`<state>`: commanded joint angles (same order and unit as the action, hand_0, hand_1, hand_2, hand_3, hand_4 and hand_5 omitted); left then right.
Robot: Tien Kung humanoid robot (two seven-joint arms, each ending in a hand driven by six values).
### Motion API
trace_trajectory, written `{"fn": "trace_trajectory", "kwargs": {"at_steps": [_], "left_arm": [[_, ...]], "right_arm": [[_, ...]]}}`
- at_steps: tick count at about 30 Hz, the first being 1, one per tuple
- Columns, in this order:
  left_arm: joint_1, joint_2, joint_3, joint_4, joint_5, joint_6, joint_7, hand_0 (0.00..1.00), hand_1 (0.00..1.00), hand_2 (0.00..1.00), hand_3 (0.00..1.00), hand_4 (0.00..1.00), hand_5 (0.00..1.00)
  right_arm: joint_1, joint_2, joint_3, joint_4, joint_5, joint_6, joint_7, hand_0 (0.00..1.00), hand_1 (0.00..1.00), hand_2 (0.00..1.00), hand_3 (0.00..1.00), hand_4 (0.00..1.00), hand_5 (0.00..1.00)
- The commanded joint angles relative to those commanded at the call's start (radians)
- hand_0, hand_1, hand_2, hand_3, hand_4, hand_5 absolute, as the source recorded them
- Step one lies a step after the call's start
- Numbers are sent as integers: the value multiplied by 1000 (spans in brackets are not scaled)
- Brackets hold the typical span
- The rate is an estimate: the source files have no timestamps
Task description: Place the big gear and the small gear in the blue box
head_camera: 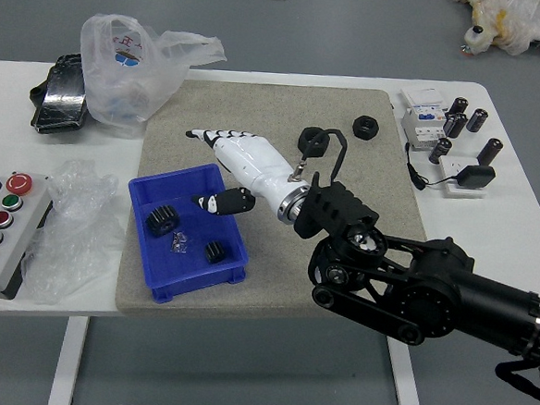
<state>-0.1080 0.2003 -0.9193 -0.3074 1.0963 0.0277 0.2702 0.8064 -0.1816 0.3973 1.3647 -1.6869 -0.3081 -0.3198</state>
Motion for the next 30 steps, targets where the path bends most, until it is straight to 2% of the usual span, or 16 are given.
{"fn": "trace_trajectory", "kwargs": {"at_steps": [2, 3, 6, 8, 14, 15, 20, 21, 26, 27, 30], "left_arm": [[1, 0, 1, 0, -2, 1, 0, 637, 486, 513, 638, 656, 163], [2, -1, 3, 0, -5, 2, -1, 637, 485, 513, 638, 656, 163], [5, -2, 4, 1, -9, 3, -2, 637, 485, 513, 638, 656, 163], [6, -4, 7, 1, -14, 4, -4, 637, 485, 513, 638, 656, 161], [9, -9, 21, 3, -35, 10, -13, 637, 485, 513, 638, 656, 161], [10, -9, 23, 4, -37, 10, -13, 638, 487, 513, 638, 656, 161], [15, -9, 22, 5, -40, 10, -14, 638, 487, 513, 638, 656, 161], [15, -9, 23, 6, -40, 10, -15, 638, 498, 514, 638, 656, 161], [16, -9, 24, 6, -44, 9, -15, 638, 498, 514, 638, 656, 161], [17, -9, 24, 6, -44, 9, -15, 637, 598, 562, 638, 656, 162], [17, -9, 27, 6, -48, 8, -14, 637, 598, 562, 638, 656, 162]], "right_arm": [[-36, -28, 49, 17, 47, -25, 32, 843, 901, 891, 890, 761, 227], [-58, -46, 78, 26, 74, -37, 53, 812, 873, 851, 853, 795, 290], [-121, -86, 164, 45, 151, -58, 109, 812, 873, 851, 853, 795, 290], [-164, -109, 222, 56, 200, -66, 145, 794, 859, 843, 837, 795, 325], [-311, -161, 403, 81, 343, -73, 263, 794, 859, 843, 837, 795, 325], [-335, -165, 431, 82, 369, -68, 283, 771, 824, 806, 796, 805, 401], [-457, -171, 571, 63, 551, 8, 417, 771, 824, 806, 796, 805, 401], [-482, -173, 598, 58, 593, 29, 446, 749, 761, 755, 710, 829, 555], [-580, -179, 712, 45, 786, 122, 568, 749, 761, 755, 710, 829, 555], [-589, -179, 729, 45, 816, 133, 586, 742, 746, 746, 715, 889, 702], [-603, -173, 776, 51, 914, 165, 626, 742, 746, 746, 715, 889, 702]]}}
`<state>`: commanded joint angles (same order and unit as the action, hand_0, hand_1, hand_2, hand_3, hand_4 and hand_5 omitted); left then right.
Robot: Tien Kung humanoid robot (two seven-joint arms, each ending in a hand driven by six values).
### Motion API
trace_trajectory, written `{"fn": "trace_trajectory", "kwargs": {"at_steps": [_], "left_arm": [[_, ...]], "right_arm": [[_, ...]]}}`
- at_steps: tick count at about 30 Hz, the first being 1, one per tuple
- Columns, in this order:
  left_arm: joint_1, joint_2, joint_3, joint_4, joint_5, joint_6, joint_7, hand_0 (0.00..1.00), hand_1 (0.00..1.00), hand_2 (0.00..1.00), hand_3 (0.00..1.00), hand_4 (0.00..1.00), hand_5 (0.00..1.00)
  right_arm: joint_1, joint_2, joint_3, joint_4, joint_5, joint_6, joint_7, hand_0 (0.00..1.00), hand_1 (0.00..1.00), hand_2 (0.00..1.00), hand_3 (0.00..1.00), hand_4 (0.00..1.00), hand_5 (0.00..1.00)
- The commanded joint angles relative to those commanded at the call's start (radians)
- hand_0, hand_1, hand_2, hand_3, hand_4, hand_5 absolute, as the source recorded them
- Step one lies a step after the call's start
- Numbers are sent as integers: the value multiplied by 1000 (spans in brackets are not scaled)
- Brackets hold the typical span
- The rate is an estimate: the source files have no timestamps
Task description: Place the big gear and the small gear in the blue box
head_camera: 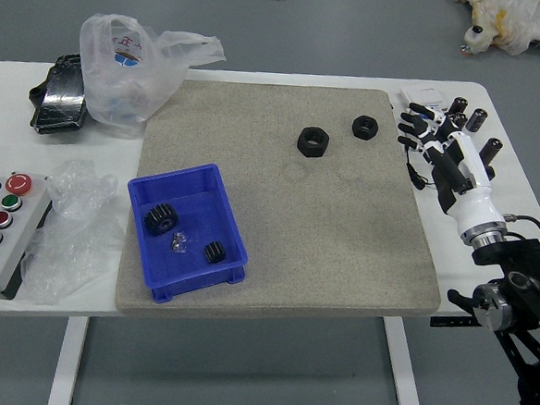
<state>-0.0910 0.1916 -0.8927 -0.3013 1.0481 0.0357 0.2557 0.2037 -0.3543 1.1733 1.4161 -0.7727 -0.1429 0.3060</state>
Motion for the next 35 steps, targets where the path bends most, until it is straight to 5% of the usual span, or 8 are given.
{"fn": "trace_trajectory", "kwargs": {"at_steps": [2, 3, 8, 9, 24, 35], "left_arm": [[0, 0, 1, 0, -2, 0, 0, 637, 598, 562, 638, 656, 162], [0, 1, 2, 0, -3, -1, 1, 639, 635, 590, 639, 657, 162], [1, 2, 2, 0, -6, -2, 4, 639, 635, 590, 639, 657, 162], [1, 2, 2, 0, -6, -2, 4, 642, 637, 597, 640, 657, 161], [-1, -1, 2, 2, -15, -7, 14, 646, 637, 602, 643, 658, 162], [-3, -1, -2, 3, -21, -28, 49, 654, 648, 615, 646, 659, 161]], "right_arm": [[-1, 3, 15, 8, 52, 12, 9, 742, 746, 746, 715, 889, 702], [0, 4, 20, 13, 74, 17, 11, 758, 757, 754, 735, 960, 914], [3, 2, 31, 37, 187, 52, 16, 758, 757, 754, 735, 960, 914], [3, 2, 32, 40, 204, 56, 16, 776, 774, 763, 746, 987, 988], [-11, -1, 44, 45, 257, 97, -10, 865, 829, 817, 779, 998, 998], [-18, -6, 61, 61, 212, 83, -33, 903, 856, 843, 813, 998, 998]]}}
